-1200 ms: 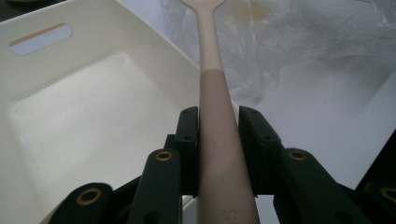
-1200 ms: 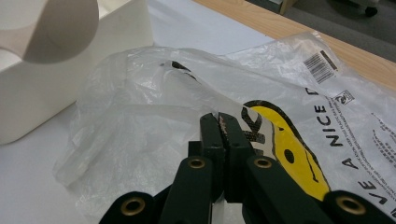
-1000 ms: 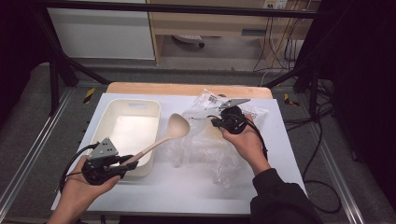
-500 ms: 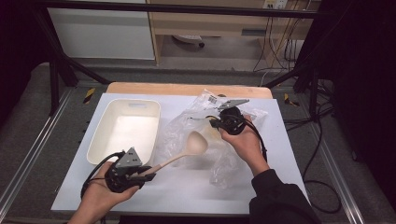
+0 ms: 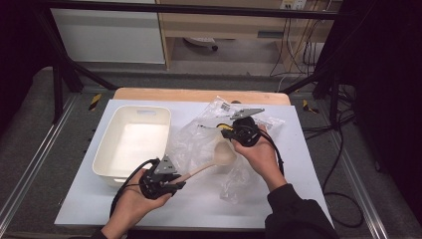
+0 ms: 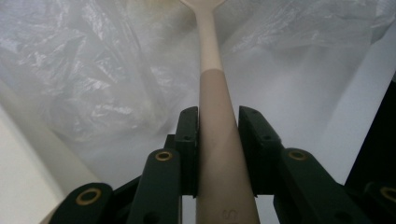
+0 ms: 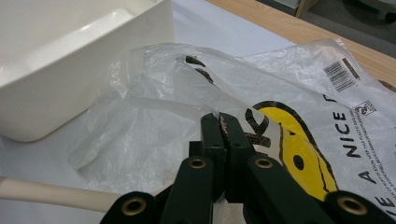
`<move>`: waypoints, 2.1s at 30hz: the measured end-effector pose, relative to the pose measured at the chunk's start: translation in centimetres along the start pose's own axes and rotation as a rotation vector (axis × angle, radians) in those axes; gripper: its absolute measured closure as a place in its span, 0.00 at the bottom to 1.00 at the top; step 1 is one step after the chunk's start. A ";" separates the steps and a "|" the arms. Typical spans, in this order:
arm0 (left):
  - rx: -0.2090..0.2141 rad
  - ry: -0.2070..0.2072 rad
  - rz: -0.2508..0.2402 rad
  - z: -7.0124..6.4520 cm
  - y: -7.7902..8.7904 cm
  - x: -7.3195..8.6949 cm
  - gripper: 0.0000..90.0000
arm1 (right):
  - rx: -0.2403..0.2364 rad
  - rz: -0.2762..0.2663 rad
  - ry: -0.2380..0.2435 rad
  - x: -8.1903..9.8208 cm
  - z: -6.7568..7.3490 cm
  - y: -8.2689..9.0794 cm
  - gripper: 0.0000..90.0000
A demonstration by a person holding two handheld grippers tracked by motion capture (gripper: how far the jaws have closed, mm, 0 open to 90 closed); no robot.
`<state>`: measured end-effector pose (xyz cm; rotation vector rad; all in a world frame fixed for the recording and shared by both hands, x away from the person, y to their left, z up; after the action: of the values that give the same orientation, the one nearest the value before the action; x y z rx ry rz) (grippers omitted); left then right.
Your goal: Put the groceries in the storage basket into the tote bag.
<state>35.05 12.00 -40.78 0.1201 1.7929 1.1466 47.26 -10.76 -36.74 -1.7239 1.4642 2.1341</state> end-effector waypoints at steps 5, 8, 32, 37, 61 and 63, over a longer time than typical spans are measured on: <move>-0.004 0.010 -0.014 -0.2 -1.2 -0.8 0.78 | -0.004 -0.011 0.001 0.1 0.1 0.1 1.00; -0.011 0.006 -0.018 -0.4 -1.8 -1.3 0.78 | -0.008 -0.010 0.002 0.2 0.2 0.2 1.00; -0.010 0.007 -0.019 -0.4 -4.1 -2.7 0.78 | -0.018 -0.016 0.003 0.4 0.3 0.4 1.00; -0.012 0.004 -0.020 -0.4 -4.4 -2.7 0.78 | -0.019 -0.028 -0.005 0.4 0.3 0.6 1.00; -0.011 0.009 -0.058 -0.2 -6.4 -4.9 0.78 | -0.010 -0.036 -0.009 0.3 -0.7 2.0 1.00; -0.011 0.006 -0.063 -0.2 -6.6 -5.2 0.78 | -0.012 -0.033 -0.009 0.3 -0.6 2.0 1.00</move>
<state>40.21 5.48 -42.23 0.0534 1.7836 1.1129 46.49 -12.41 -35.72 -1.7278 1.4133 2.1361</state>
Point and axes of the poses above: each handheld gripper's, and its own axes: y roughly backward along the jaws, x roughly out of its underside, z roughly to its left, the point moved 4 cm from there along -y, roughly forward along the jaws, and after that the axes turned 7 degrees about y, right-handed, at the moved point
